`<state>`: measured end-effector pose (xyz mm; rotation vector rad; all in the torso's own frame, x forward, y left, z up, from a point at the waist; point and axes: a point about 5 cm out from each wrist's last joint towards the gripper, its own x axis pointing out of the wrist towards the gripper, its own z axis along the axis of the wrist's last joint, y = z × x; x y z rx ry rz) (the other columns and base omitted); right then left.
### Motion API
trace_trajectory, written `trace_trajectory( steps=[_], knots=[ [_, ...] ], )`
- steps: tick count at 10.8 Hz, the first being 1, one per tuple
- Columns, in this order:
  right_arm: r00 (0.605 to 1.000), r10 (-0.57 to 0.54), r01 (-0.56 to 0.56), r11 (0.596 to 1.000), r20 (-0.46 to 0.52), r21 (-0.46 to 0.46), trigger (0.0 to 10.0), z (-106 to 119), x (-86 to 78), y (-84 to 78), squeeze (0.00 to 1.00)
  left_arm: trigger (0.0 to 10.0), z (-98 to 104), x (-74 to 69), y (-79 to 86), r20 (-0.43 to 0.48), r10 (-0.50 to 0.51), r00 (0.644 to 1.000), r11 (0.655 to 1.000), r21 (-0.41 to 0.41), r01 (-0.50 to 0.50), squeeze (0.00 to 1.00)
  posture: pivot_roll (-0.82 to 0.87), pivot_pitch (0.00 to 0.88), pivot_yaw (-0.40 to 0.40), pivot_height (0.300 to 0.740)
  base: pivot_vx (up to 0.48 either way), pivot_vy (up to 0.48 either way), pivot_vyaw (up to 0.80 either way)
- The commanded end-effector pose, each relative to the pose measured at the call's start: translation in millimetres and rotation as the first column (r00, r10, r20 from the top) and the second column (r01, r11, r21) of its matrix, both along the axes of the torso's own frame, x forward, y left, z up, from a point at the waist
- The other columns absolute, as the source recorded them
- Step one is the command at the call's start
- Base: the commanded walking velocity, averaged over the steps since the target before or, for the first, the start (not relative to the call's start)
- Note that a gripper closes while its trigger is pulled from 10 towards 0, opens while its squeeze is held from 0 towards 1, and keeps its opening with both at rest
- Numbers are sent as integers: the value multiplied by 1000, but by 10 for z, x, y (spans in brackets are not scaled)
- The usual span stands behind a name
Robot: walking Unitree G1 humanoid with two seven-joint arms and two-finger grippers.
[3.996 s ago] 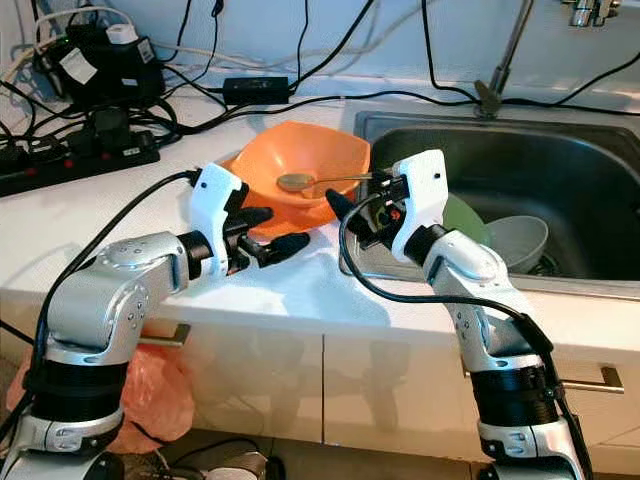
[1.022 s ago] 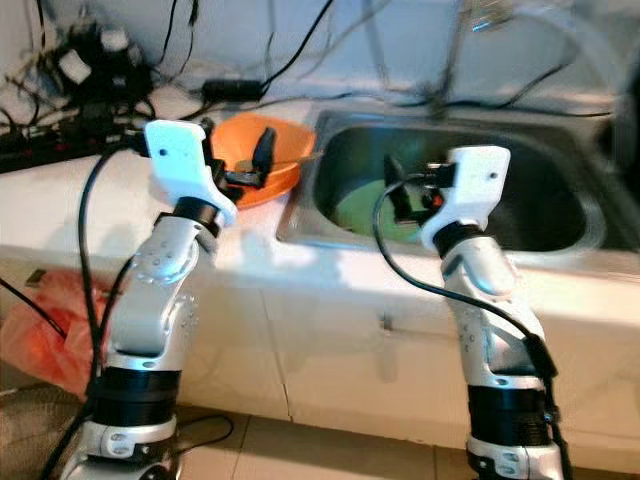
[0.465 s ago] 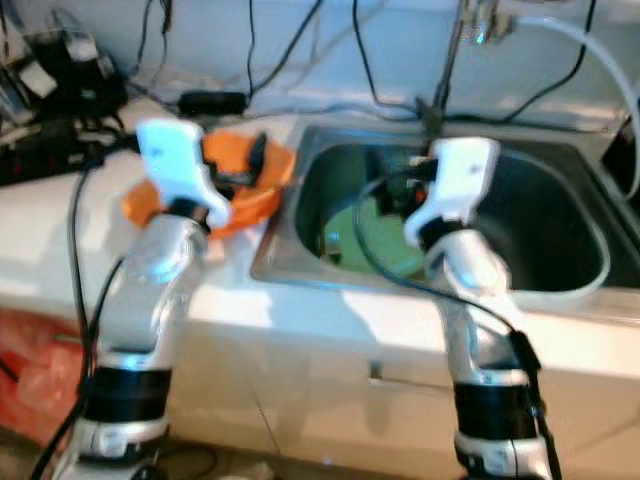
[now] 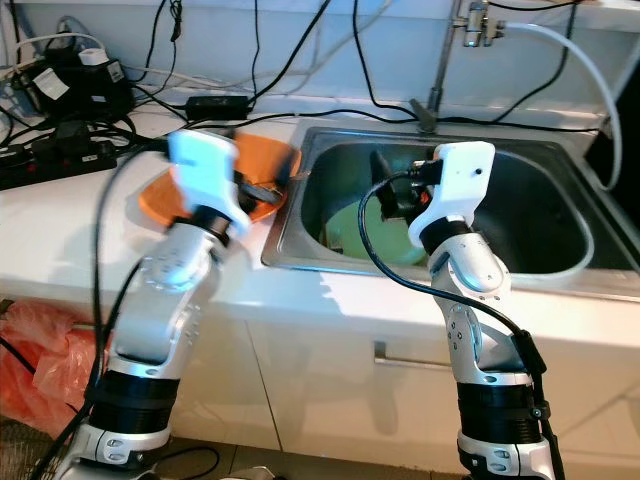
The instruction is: Kitchen organization
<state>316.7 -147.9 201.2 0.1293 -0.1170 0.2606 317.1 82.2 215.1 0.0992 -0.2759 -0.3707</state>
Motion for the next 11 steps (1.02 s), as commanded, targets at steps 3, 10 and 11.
trace_trajectory(
  steps=[3,10,11],
  knots=[
    [993,86,-84,996,-84,26,10000,-41,-56,15,0,10000,-111,52,0,-32,-36,999,989,139,40,0,91,0,30,740,0,0,0],
    [904,385,-377,923,-184,80,10000,-104,-403,292,0,10000,-119,442,215,-19,46,999,960,278,-39,0,74,16,57,740,0,0,0],
    [901,391,-380,920,-188,95,10000,-117,-444,298,0,10000,-109,490,223,-20,39,999,958,285,-32,0,68,23,59,740,0,0,0]
  ],
)
